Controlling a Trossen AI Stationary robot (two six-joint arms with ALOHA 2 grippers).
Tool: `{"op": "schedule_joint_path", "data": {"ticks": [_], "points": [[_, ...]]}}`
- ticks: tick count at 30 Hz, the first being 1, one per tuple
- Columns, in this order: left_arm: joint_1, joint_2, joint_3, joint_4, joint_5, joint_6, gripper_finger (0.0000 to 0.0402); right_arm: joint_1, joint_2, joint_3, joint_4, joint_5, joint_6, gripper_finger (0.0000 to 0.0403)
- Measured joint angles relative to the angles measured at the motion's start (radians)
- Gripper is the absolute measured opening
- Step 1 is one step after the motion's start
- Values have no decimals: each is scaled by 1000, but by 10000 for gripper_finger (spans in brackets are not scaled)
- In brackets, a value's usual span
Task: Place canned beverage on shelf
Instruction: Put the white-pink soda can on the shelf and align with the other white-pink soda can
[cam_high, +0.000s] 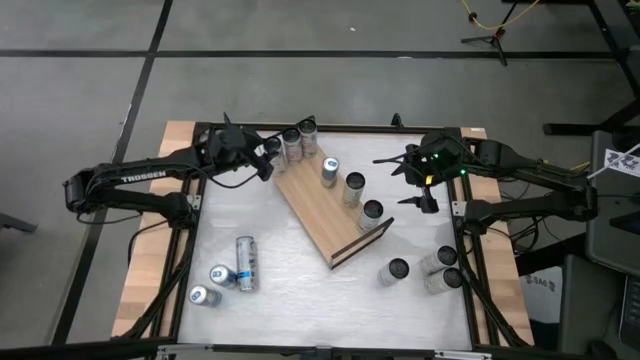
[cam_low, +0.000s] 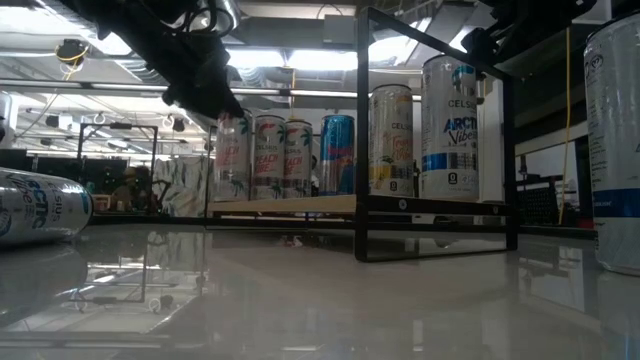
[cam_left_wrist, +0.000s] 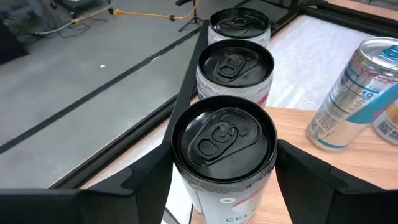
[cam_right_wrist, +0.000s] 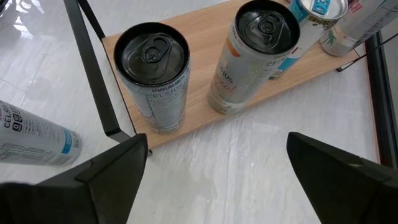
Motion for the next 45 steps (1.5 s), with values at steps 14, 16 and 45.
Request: {"op": "schedule_joint_path", "data": {"ticks": [14,16,45], "points": [[-56,1,0,-5,-110,-72,241,0,0,0,0,0,0,379],[-64,1,0,-5,-123,-92,241,0,0,0,0,0,0,379],[-115,94,0,99,-256,-94,241,0,0,0,0,0,0,379]]}}
